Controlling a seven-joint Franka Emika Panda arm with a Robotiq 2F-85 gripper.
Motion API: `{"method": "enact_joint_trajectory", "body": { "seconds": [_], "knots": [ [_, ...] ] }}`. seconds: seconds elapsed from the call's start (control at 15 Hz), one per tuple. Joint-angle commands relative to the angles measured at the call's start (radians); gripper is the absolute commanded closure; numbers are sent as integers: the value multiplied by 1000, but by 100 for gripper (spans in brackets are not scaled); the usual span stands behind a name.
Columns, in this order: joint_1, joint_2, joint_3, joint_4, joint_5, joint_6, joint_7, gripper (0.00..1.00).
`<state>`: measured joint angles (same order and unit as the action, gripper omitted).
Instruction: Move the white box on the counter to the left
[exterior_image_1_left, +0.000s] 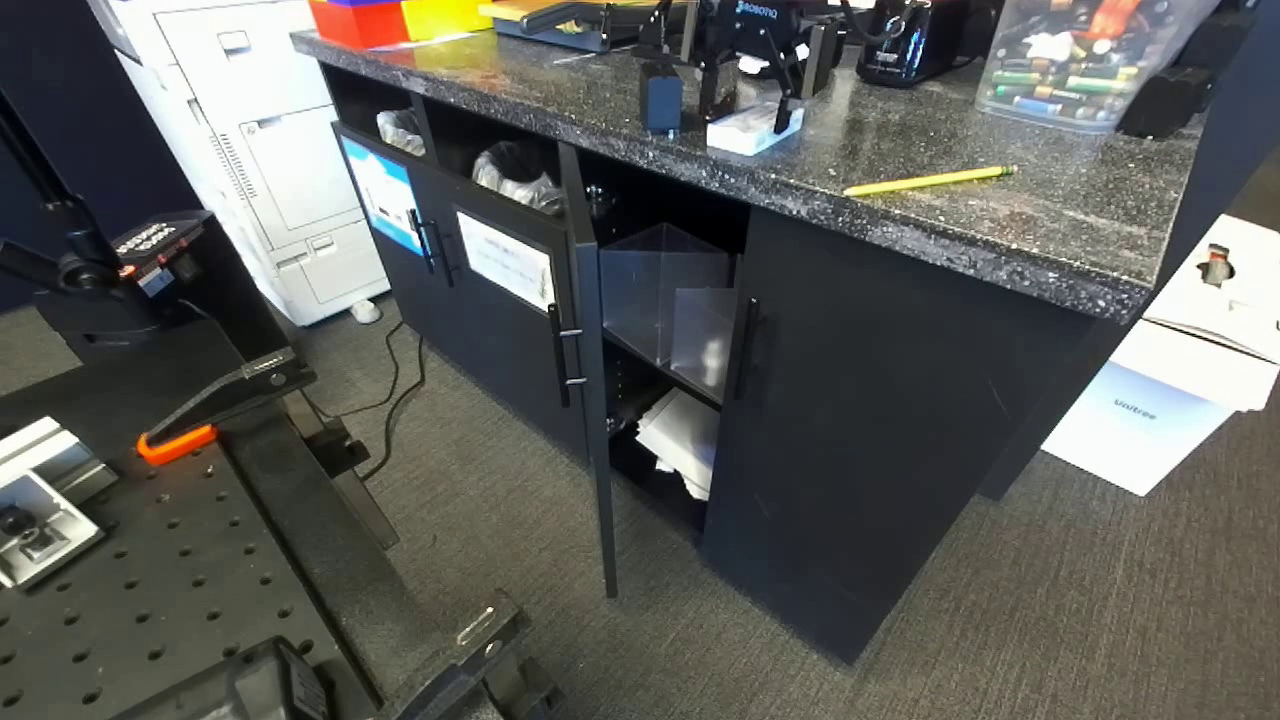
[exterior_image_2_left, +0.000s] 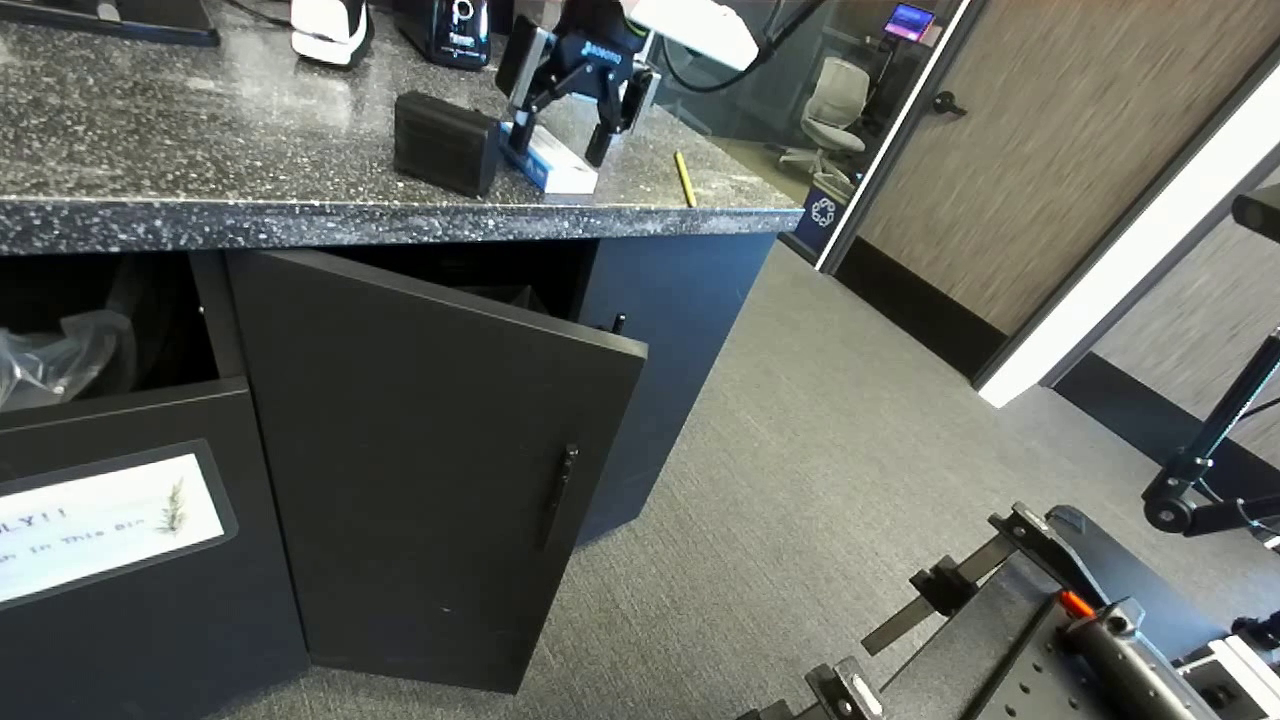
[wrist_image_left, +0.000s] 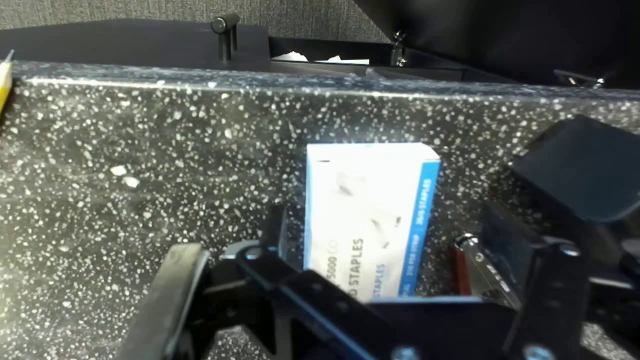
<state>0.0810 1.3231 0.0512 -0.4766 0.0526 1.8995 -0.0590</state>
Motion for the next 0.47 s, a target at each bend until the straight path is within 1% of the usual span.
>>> {"method": "enact_joint_trajectory", "body": {
  "seconds": [0.0, 0.07, 0.13, 0.27, 0.4],
  "knots": [
    [-37, -80, 71, 8, 67, -127, -15, 0],
    [-44, -109, 68, 14, 71, -197, 6, 0],
    [-20, -44, 42, 24, 42, -97, 0, 0],
    [-26, -72, 43, 16, 44, -113, 0, 0],
    [-24, -51, 42, 28, 44, -116, 1, 0]
  ]
}}
